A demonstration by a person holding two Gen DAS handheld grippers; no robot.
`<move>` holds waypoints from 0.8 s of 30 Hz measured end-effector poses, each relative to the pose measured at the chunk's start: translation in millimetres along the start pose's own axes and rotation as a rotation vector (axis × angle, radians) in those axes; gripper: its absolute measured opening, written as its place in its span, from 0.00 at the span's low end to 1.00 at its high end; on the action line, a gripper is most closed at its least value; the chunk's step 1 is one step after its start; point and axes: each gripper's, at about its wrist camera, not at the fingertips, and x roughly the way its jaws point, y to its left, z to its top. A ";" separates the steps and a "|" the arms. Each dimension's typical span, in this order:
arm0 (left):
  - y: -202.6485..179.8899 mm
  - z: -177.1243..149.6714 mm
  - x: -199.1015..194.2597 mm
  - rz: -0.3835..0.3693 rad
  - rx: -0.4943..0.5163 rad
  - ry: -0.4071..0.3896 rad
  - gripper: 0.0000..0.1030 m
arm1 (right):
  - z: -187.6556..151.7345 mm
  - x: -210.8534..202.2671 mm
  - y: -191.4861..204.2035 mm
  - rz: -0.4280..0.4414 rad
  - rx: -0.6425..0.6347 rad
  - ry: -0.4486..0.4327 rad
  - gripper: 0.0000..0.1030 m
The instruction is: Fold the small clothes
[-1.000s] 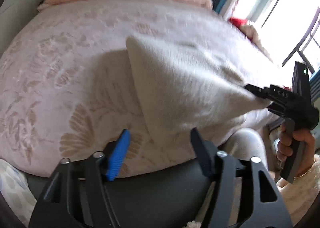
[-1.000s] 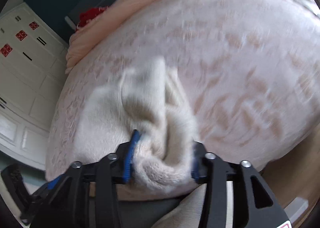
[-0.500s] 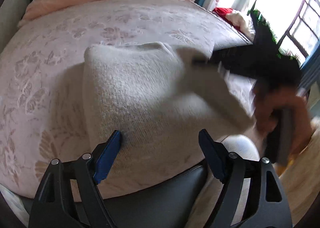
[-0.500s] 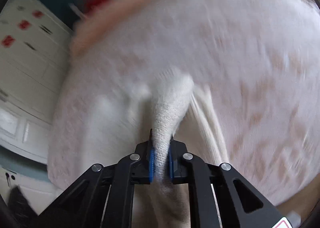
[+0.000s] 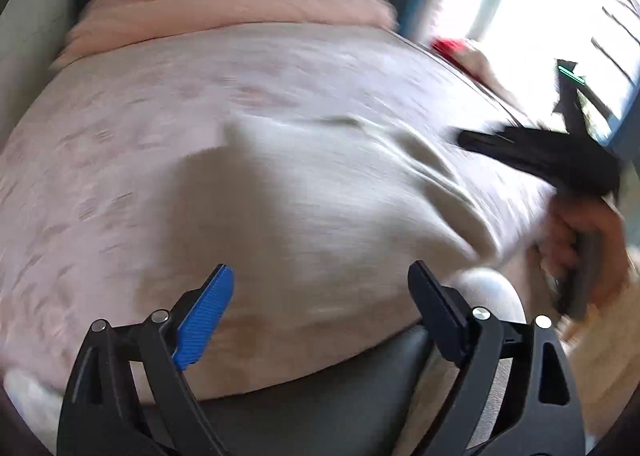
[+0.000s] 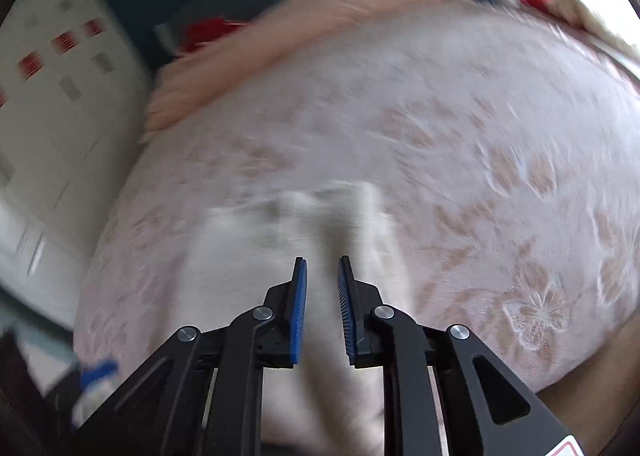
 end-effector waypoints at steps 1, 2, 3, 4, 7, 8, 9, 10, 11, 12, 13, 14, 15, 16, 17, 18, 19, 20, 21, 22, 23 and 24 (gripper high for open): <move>17.7 -0.9 -6.0 0.033 -0.053 0.009 0.84 | -5.0 -8.5 21.7 0.052 -0.052 0.023 0.15; 28.8 -1.4 -7.8 0.050 -0.086 0.017 0.84 | -9.8 -10.7 39.1 0.084 -0.097 0.043 0.15; 44.3 -3.8 -11.8 0.074 -0.138 0.025 0.84 | -17.6 -10.4 56.7 0.108 -0.147 0.067 0.15; 56.4 -6.0 -15.5 0.091 -0.180 0.026 0.84 | -27.8 -1.8 71.7 0.133 -0.197 0.110 0.14; 75.0 -10.2 -22.9 0.100 -0.252 0.014 0.84 | -79.9 63.2 100.1 0.128 -0.259 0.295 0.11; 75.4 -9.0 -23.5 0.094 -0.255 0.011 0.84 | -100.2 90.3 101.2 0.055 -0.304 0.330 0.08; 72.3 -8.2 -25.5 0.090 -0.243 0.004 0.84 | -109.5 97.1 99.8 0.050 -0.321 0.307 0.07; 66.9 -6.1 -27.3 0.091 -0.221 -0.001 0.84 | -107.9 90.4 99.4 0.059 -0.307 0.277 0.07; 61.2 -3.5 -29.4 0.087 -0.198 -0.010 0.84 | -100.4 83.6 98.5 0.069 -0.274 0.286 0.07; 56.1 -1.5 -31.3 0.077 -0.183 -0.019 0.84 | -85.4 67.5 92.8 0.108 -0.206 0.292 0.07; 52.8 5.1 -26.7 0.069 -0.172 -0.021 0.86 | -77.4 55.5 87.0 0.130 -0.173 0.272 0.07; 45.8 9.4 -22.8 0.055 -0.161 -0.018 0.87 | -69.4 39.4 80.1 0.134 -0.146 0.232 0.08; 40.7 11.1 -18.6 0.042 -0.156 -0.012 0.87 | -60.9 25.8 69.1 0.113 -0.125 0.194 0.11; 32.9 15.4 -9.7 0.028 -0.150 0.003 0.87 | -51.4 10.7 54.2 0.075 -0.098 0.152 0.17; 26.4 18.9 -1.3 0.022 -0.148 0.019 0.87 | -43.3 -0.6 36.4 0.023 -0.062 0.124 0.19; 21.4 21.6 6.9 0.009 -0.146 0.032 0.87 | -38.5 -7.5 20.7 -0.025 -0.031 0.110 0.24; 14.1 24.7 16.3 -0.008 -0.142 0.049 0.87 | -36.6 -10.8 9.2 -0.057 -0.008 0.105 0.34; 7.2 27.3 24.7 -0.020 -0.142 0.062 0.87 | -33.4 -10.8 -3.7 -0.091 0.016 0.107 0.37; 2.1 28.9 31.1 -0.028 -0.142 0.072 0.88 | -30.4 -8.2 -13.9 -0.111 0.034 0.111 0.39; -3.6 30.1 38.9 -0.036 -0.142 0.085 0.88 | -28.0 -7.5 -20.7 -0.107 0.045 0.109 0.40; -9.7 31.5 48.8 -0.041 -0.139 0.102 0.88 | -25.9 -4.2 -26.2 -0.097 0.054 0.105 0.40; -13.8 31.9 53.6 -0.037 -0.137 0.110 0.88 | -19.4 2.2 -31.8 -0.082 0.065 0.101 0.43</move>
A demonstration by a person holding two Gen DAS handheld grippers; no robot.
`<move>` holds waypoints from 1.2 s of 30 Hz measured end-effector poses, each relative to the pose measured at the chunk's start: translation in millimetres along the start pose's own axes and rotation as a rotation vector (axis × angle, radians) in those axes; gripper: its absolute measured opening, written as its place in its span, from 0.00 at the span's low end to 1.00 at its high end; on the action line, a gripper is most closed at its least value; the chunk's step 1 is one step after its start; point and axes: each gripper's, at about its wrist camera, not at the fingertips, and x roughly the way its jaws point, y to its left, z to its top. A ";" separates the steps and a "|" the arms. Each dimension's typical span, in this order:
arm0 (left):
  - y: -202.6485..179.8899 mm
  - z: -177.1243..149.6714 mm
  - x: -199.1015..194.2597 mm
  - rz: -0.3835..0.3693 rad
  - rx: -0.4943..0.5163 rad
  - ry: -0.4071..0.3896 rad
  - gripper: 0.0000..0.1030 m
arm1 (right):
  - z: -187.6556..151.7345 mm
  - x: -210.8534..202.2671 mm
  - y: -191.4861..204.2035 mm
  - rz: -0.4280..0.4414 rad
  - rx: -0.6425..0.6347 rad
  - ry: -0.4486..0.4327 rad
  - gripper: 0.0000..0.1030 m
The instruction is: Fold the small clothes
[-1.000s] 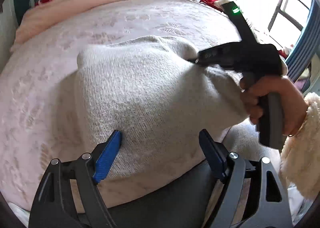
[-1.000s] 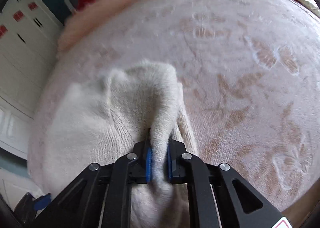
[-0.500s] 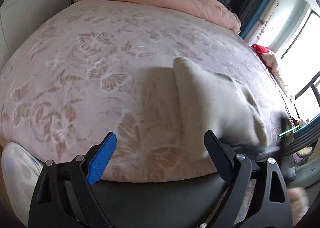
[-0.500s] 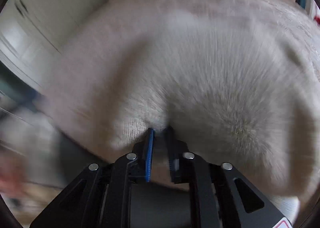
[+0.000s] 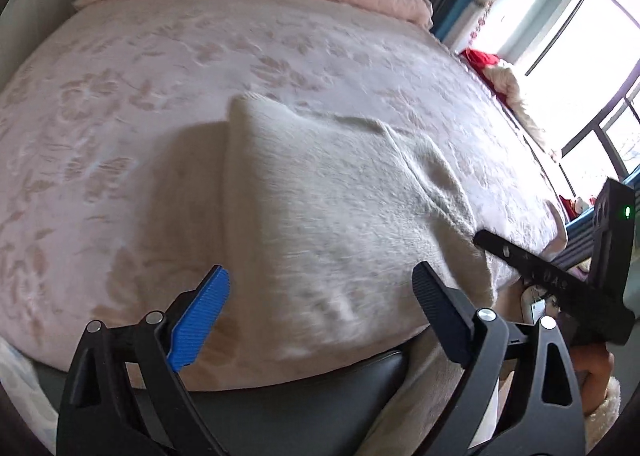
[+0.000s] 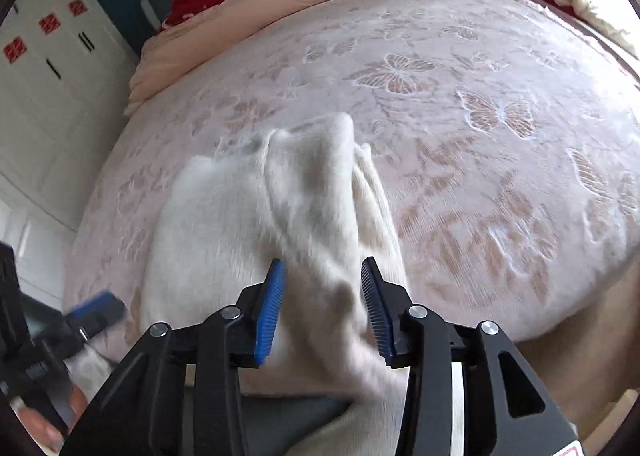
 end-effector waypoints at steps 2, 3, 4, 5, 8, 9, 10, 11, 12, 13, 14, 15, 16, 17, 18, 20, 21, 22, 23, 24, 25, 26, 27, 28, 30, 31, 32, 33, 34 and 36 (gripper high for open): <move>-8.5 1.0 13.2 0.020 0.019 0.008 0.88 | 16.1 14.0 -4.1 0.010 0.018 0.002 0.50; -11.0 0.8 17.0 0.032 0.026 0.012 0.88 | 30.3 28.3 -3.5 0.036 0.019 0.015 0.51; -12.7 0.5 20.9 0.042 0.032 0.018 0.88 | 27.7 43.8 -2.2 0.046 0.025 0.026 0.45; -13.6 0.0 25.1 0.051 0.036 0.024 0.88 | 34.6 57.4 -1.4 0.061 0.028 0.055 0.27; -11.0 -1.6 34.4 0.085 0.032 0.045 0.88 | 43.5 52.5 7.9 0.070 -0.015 -0.013 0.08; -9.5 -2.6 36.6 0.095 0.034 0.048 0.88 | 47.2 37.5 9.8 0.078 -0.029 -0.072 0.08; -7.5 -3.6 39.4 0.102 0.036 0.054 0.88 | 46.3 34.4 5.7 0.079 -0.026 -0.092 0.08; -5.0 -5.0 43.2 0.101 0.034 0.062 0.88 | 43.3 41.0 -1.4 0.068 -0.012 -0.084 0.08; -2.7 -5.4 46.4 0.101 0.028 0.069 0.88 | 35.8 68.5 -13.1 0.012 0.000 0.003 0.08; -0.9 -6.6 51.1 0.100 0.019 0.081 0.89 | 29.1 89.7 -19.8 -0.016 -0.004 0.067 0.09; -0.9 -7.6 54.7 0.096 0.017 0.090 0.90 | 22.6 95.2 -24.1 -0.006 -0.003 0.059 0.09; -2.0 -8.4 55.2 0.106 0.023 0.087 0.90 | 22.7 87.8 -23.9 0.011 0.002 0.030 0.10; -3.0 -9.7 53.9 0.112 0.032 0.078 0.90 | 27.1 74.8 -22.3 0.032 0.026 0.020 0.17; -3.6 -10.2 52.2 0.112 0.038 0.072 0.89 | 29.6 63.0 -21.3 0.048 0.045 0.004 0.19; -2.7 -10.9 49.0 0.106 0.036 0.063 0.89 | 29.9 49.6 -19.7 0.058 0.057 -0.020 0.22; 2.0 -11.1 42.6 0.086 0.007 0.049 0.90 | 24.8 23.5 -19.6 0.068 0.054 -0.058 0.48; 4.5 -11.6 41.2 0.074 -0.010 0.051 0.90 | 20.0 14.8 -22.1 0.059 0.054 -0.057 0.62; 7.7 -11.9 40.3 0.057 -0.028 0.058 0.91 | 14.1 11.7 -24.8 0.053 0.055 -0.047 0.63; 12.8 -13.6 40.2 0.029 -0.053 0.072 0.91 | 6.8 9.9 -28.6 0.055 0.053 -0.032 0.64; 15.8 -14.6 41.1 0.018 -0.070 0.081 0.91 | -2.4 10.5 -33.8 0.060 0.055 -0.008 0.67; 19.1 -16.2 42.2 0.011 -0.085 0.089 0.92 | -9.3 14.0 -39.8 0.061 0.060 0.011 0.68; 22.6 -18.0 45.1 0.005 -0.104 0.099 0.93 | -15.1 17.7 -43.4 0.061 0.068 0.029 0.68; 24.3 -19.4 48.2 -0.004 -0.118 0.108 0.94 | -21.7 23.0 -47.6 0.062 0.082 0.050 0.68; 25.6 -20.0 51.2 -0.013 -0.128 0.118 0.95 | -30.4 32.7 -52.7 0.076 0.109 0.085 0.69; 26.9 -22.5 64.0 -0.040 -0.154 0.159 0.95 | -38.9 44.5 -59.3 0.132 0.168 0.124 0.73; 27.3 -23.3 68.4 -0.047 -0.162 0.170 0.96 | -41.2 51.6 -64.2 0.157 0.212 0.132 0.76; 28.2 -23.9 73.4 -0.058 -0.173 0.182 0.96 | -42.4 56.6 -67.1 0.182 0.239 0.139 0.76; 30.0 -23.2 78.5 -0.070 -0.187 0.189 0.96 | -43.2 64.3 -70.3 0.217 0.272 0.150 0.79; 31.0 -22.9 80.7 -0.079 -0.193 0.186 0.96 | -44.6 66.8 -70.5 0.229 0.290 0.153 0.83; 30.9 -20.8 84.1 -0.095 -0.186 0.170 0.96 | -42.7 71.5 -72.5 0.257 0.316 0.155 0.85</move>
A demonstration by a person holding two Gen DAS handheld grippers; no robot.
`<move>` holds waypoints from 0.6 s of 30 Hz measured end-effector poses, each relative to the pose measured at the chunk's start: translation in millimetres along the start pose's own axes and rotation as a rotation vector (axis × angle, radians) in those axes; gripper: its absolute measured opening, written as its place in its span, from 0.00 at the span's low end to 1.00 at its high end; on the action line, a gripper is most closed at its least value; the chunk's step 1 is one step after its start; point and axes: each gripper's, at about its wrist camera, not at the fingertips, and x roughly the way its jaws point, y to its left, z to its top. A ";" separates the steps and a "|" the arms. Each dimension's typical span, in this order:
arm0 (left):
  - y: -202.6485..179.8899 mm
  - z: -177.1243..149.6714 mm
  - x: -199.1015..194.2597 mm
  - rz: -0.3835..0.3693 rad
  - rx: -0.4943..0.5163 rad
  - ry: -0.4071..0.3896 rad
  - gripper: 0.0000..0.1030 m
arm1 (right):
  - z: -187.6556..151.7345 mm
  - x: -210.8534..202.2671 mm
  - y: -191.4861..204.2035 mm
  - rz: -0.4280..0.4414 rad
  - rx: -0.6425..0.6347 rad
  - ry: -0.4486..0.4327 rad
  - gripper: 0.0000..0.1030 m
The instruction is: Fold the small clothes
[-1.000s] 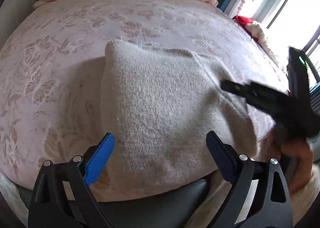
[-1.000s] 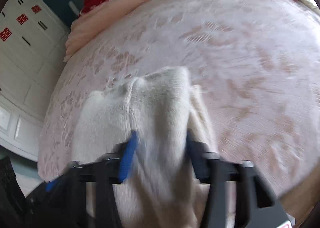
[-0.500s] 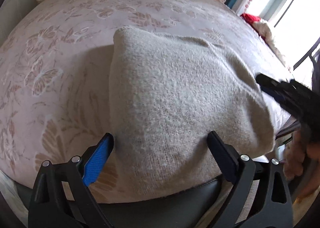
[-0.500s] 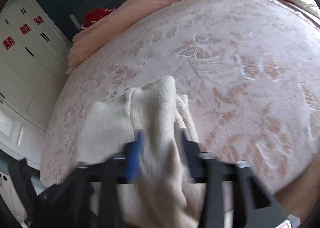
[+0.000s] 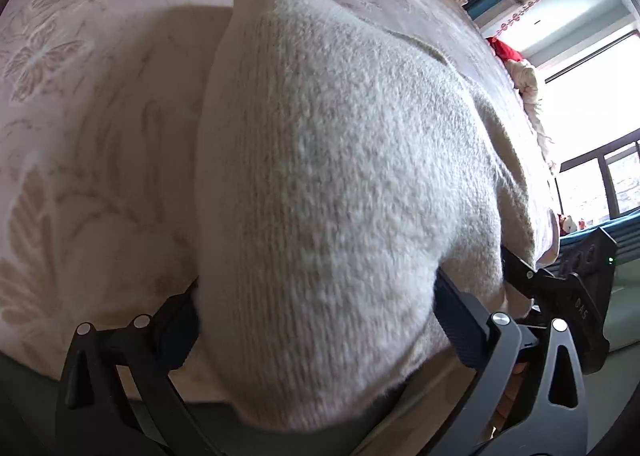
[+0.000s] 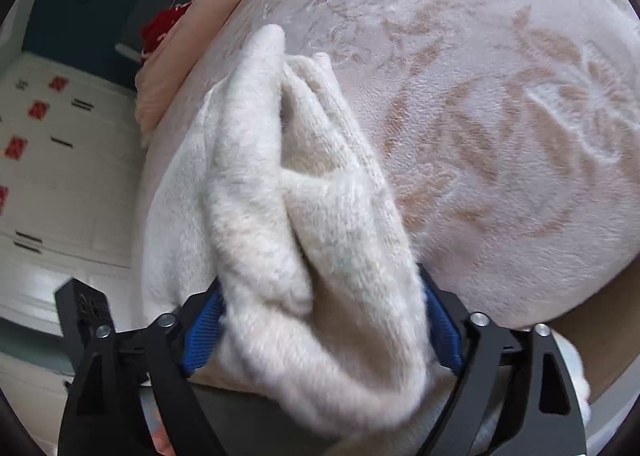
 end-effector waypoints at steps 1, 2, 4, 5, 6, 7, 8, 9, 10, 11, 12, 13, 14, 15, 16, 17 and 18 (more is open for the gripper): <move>-1.1 0.5 1.3 -0.003 0.009 -0.006 0.96 | 2.1 2.5 -0.6 0.007 0.010 0.004 0.85; -2.9 1.6 2.6 -0.002 0.019 -0.011 0.96 | 3.9 4.0 -0.6 0.011 0.015 0.005 0.85; -8.0 4.0 4.3 0.006 0.042 -0.013 0.96 | 6.4 6.2 1.9 0.012 0.007 -0.005 0.68; -10.2 5.5 4.2 0.011 0.046 -0.007 0.93 | 7.4 7.1 3.6 0.014 -0.002 -0.003 0.59; -12.6 7.3 2.7 0.015 0.048 -0.003 0.90 | 7.8 7.0 4.8 0.021 -0.001 -0.003 0.49; -16.5 8.6 0.3 0.024 0.058 0.001 0.81 | 10.2 5.5 8.0 0.029 0.007 -0.009 0.40; -20.1 9.2 -3.3 0.034 0.074 0.003 0.69 | 9.1 0.9 12.9 0.023 0.002 -0.022 0.38; -26.6 10.3 -10.8 0.044 0.105 -0.002 0.64 | 8.0 -3.4 19.6 0.009 -0.016 -0.036 0.35; -30.7 11.7 -16.5 0.052 0.132 -0.006 0.57 | 6.6 -7.6 26.6 -0.002 -0.032 -0.049 0.33; -34.4 12.6 -23.2 0.060 0.156 -0.012 0.53 | 4.7 -14.7 36.8 -0.009 -0.054 -0.069 0.33; -39.7 14.4 -33.8 0.061 0.175 -0.030 0.52 | 3.2 -21.2 47.6 -0.007 -0.068 -0.089 0.32; -42.8 15.5 -42.7 0.059 0.185 -0.045 0.51 | 3.0 -27.9 56.8 -0.004 -0.079 -0.107 0.31; -47.9 17.7 -55.6 0.057 0.197 -0.067 0.51 | 2.3 -35.9 64.4 -0.001 -0.094 -0.127 0.31; -50.6 19.8 -63.9 0.055 0.205 -0.079 0.50 | 0.7 -47.7 77.3 0.004 -0.117 -0.156 0.30; -52.4 22.3 -75.7 0.050 0.217 -0.093 0.50 | -1.6 -55.5 86.4 0.008 -0.128 -0.174 0.30; -55.9 23.8 -86.3 0.045 0.228 -0.107 0.50 | -2.8 -64.2 94.8 0.014 -0.140 -0.192 0.29; -60.1 25.2 -99.7 0.038 0.241 -0.125 0.50 | -3.9 -75.8 103.5 0.024 -0.157 -0.214 0.29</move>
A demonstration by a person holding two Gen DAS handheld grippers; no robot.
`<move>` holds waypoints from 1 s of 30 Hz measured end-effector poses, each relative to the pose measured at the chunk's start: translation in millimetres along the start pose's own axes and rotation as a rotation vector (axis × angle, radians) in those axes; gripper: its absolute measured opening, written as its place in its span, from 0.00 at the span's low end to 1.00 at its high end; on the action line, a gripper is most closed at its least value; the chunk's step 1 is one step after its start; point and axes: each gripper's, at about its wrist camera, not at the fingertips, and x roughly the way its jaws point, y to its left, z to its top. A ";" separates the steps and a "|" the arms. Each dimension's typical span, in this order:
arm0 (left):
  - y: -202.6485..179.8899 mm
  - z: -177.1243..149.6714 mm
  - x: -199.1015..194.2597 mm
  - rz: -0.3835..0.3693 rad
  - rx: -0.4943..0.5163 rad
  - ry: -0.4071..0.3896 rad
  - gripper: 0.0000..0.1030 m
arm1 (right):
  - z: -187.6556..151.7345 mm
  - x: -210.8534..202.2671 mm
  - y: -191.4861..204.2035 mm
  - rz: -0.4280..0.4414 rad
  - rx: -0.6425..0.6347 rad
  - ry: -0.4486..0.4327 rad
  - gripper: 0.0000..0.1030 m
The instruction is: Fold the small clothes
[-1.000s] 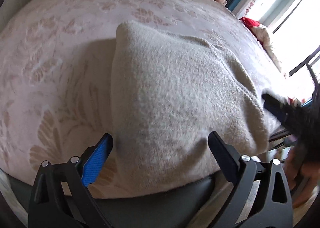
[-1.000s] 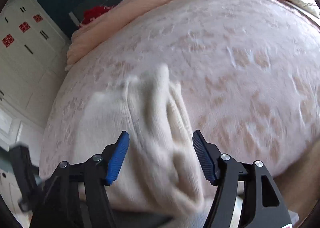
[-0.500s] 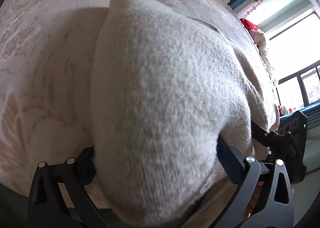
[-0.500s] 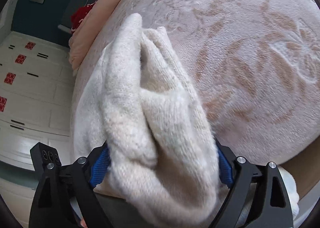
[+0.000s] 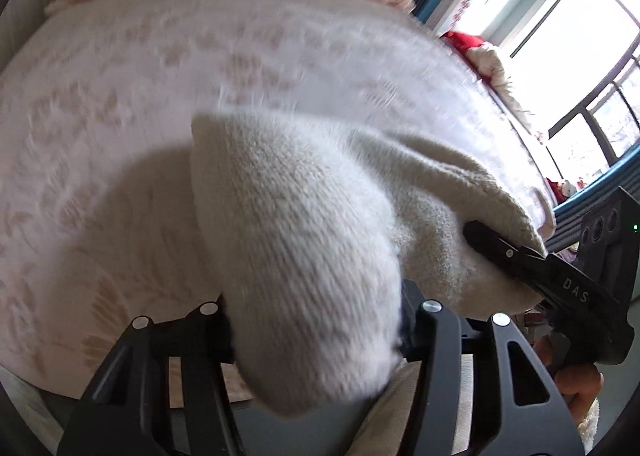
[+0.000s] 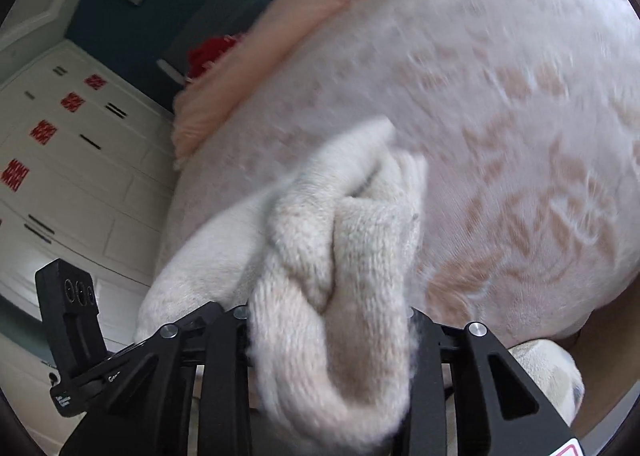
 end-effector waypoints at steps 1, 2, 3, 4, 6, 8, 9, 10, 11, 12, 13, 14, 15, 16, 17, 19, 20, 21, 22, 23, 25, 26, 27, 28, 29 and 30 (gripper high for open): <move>-0.1 1.1 -12.8 -0.005 0.008 -0.016 0.50 | 2.6 -10.5 8.1 0.012 -0.016 -0.019 0.29; -2.5 4.0 -23.4 -0.009 0.015 -0.031 0.50 | 4.8 -20.8 18.0 0.023 -0.032 -0.038 0.29; -6.3 8.6 -35.7 -0.013 0.024 -0.048 0.50 | 5.2 -28.1 23.9 0.029 -0.044 -0.051 0.29; -9.1 9.9 -45.1 -0.014 0.027 -0.060 0.50 | 6.5 -38.2 36.6 0.037 -0.066 -0.072 0.29; -13.9 14.2 -66.6 -0.003 0.053 -0.095 0.50 | 7.4 -53.1 59.8 0.047 -0.113 -0.107 0.29; -20.8 15.4 -89.5 0.028 0.096 -0.144 0.50 | 5.9 -65.1 80.8 0.054 -0.154 -0.137 0.29; -19.6 15.4 -99.4 0.038 0.111 -0.161 0.50 | 4.4 -69.2 89.3 0.057 -0.173 -0.149 0.29; -19.7 15.8 -112.7 0.051 0.129 -0.186 0.50 | 3.0 -75.1 102.0 0.063 -0.198 -0.167 0.29; -19.8 16.9 -125.2 0.061 0.141 -0.210 0.51 | 1.8 -79.7 112.7 0.070 -0.217 -0.181 0.29; -19.7 17.4 -133.6 0.069 0.149 -0.226 0.51 | 0.7 -84.8 125.0 0.081 -0.239 -0.197 0.29; -19.1 17.2 -143.7 0.076 0.158 -0.243 0.51 | -1.4 -89.4 135.0 0.087 -0.253 -0.208 0.29; -16.8 17.8 -152.7 0.080 0.161 -0.258 0.51 | -2.2 -92.7 144.3 0.095 -0.268 -0.221 0.29; -12.9 19.2 -163.5 0.082 0.162 -0.277 0.51 | -2.7 -94.2 151.8 0.102 -0.279 -0.229 0.29; -9.5 20.2 -172.2 0.085 0.163 -0.291 0.51 | -4.2 -96.3 162.0 0.109 -0.294 -0.239 0.29; -5.5 21.3 -180.8 0.087 0.164 -0.305 0.51 | -5.6 -98.1 171.8 0.118 -0.306 -0.250 0.29; 1.6 22.3 -195.4 0.099 0.172 -0.333 0.51 | -10.2 -100.4 192.0 0.122 -0.342 -0.270 0.29; 3.3 22.4 -200.4 0.105 0.176 -0.342 0.51 | -11.6 -99.5 199.3 0.121 -0.360 -0.277 0.29; 7.7 24.2 -208.7 0.116 0.184 -0.359 0.51 | -12.9 -99.1 209.8 0.124 -0.379 -0.286 0.29; 10.2 24.9 -213.4 0.122 0.188 -0.369 0.51 | -13.9 -98.0 216.4 0.127 -0.388 -0.291 0.29; 13.3 26.6 -219.5 0.128 0.194 -0.381 0.51 | -14.9 -97.0 222.0 0.132 -0.394 -0.298 0.29; 20.6 28.1 -231.6 0.139 0.202 -0.409 0.51 | -15.5 -96.6 237.0 0.147 -0.410 -0.317 0.29; 25.1 30.1 -238.0 0.146 0.205 -0.422 0.51 | -15.4 -96.0 243.7 0.157 -0.416 -0.323 0.29; 28.6 31.4 -242.6 0.152 0.206 -0.430 0.51 | -16.6 -96.0 250.1 0.163 -0.420 -0.326 0.29; 31.3 31.8 -246.4 0.159 0.207 -0.439 0.51 | -15.7 -94.0 257.9 0.172 -0.424 -0.330 0.29; 33.9 33.4 -249.8 0.166 0.209 -0.445 0.51 | -15.0 -92.2 265.4 0.178 -0.427 -0.334 0.29; 37.3 35.0 -254.2 0.174 0.212 -0.453 0.51 | -14.6 -90.0 270.3 0.181 -0.431 -0.337 0.29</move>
